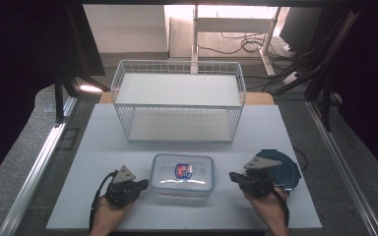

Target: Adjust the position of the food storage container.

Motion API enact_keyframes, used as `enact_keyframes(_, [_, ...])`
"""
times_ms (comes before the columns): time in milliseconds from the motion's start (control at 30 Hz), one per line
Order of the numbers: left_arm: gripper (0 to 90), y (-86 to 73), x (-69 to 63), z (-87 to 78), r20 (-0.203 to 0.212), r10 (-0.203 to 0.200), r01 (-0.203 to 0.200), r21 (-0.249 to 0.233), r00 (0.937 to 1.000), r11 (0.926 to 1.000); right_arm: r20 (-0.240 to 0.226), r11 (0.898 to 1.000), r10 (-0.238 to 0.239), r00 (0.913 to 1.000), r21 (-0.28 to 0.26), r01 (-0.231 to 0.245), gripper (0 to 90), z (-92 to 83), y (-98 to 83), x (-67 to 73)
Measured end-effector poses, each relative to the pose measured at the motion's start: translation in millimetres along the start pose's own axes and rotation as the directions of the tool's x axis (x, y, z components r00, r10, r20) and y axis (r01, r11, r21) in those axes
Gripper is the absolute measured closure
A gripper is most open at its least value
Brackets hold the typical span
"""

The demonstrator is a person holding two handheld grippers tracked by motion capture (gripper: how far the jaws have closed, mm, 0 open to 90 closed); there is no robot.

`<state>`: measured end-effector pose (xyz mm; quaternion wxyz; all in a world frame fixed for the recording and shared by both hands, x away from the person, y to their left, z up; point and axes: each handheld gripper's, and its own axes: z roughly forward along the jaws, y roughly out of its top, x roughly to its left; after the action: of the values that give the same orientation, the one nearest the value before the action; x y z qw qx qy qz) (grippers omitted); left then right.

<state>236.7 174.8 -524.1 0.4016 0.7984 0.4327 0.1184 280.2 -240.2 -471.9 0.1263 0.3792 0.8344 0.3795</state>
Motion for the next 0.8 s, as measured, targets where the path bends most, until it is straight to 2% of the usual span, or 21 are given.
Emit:
enact_keyframes(33, [86.7,-0.3,0.6,-0.5,0.002,-0.002,0.002,-0.003,1.0000,1.0000,0.007,1.000,0.015,0.9999,0.008,-0.015,89.1,-6.7,-5.3,-4.6])
enact_keyframes(133, [86.0,-0.6,0.3,-1.0,0.008,0.002,-0.002,-0.003,1.0000,1.0000,0.066,0.999,0.045,0.9968,0.027,-0.047,89.1,-29.8,-25.2,-18.8])
enact_keyframes(200, [85.8,-0.5,-0.8,-0.4,0.014,0.011,-0.011,-0.001,0.9998,0.9999,0.074,0.998,0.055,0.9957,0.033,-0.058,89.2,-34.3,-29.7,-21.7])
enact_keyframes(267, [85.2,-0.2,-2.7,1.6,0.018,0.025,-0.025,0.008,0.9995,0.9996,0.038,0.996,0.085,0.9956,0.018,-0.086,89.2,-40.7,-38.1,-25.9])
enact_keyframes(333, [84.8,-0.1,-3.6,2.1,0.017,0.028,-0.028,0.009,0.9995,0.9996,0.048,0.997,0.069,0.9964,0.023,-0.071,89.3,-40.2,-37.7,-24.7])
enact_keyframes(467, [84.6,0.0,-5.4,1.8,0.014,0.043,-0.044,0.012,0.9990,0.9990,0.034,0.997,0.077,0.9965,0.015,-0.077,89.4,-38.7,-36.9,-27.7])
enact_keyframes(567, [84.4,-0.3,-4.2,2.2,0.018,0.039,-0.039,0.013,0.9991,0.9991,0.031,0.997,0.076,0.9966,0.012,-0.076,89.5,-37.3,-35.3,-30.9])
enact_keyframes(800, [84.3,-0.1,-2.8,1.4,0.018,0.036,-0.036,0.011,0.9992,0.9993,0.074,0.996,0.093,0.9929,0.003,-0.093,89.6,-38.1,-33.7,-45.1])
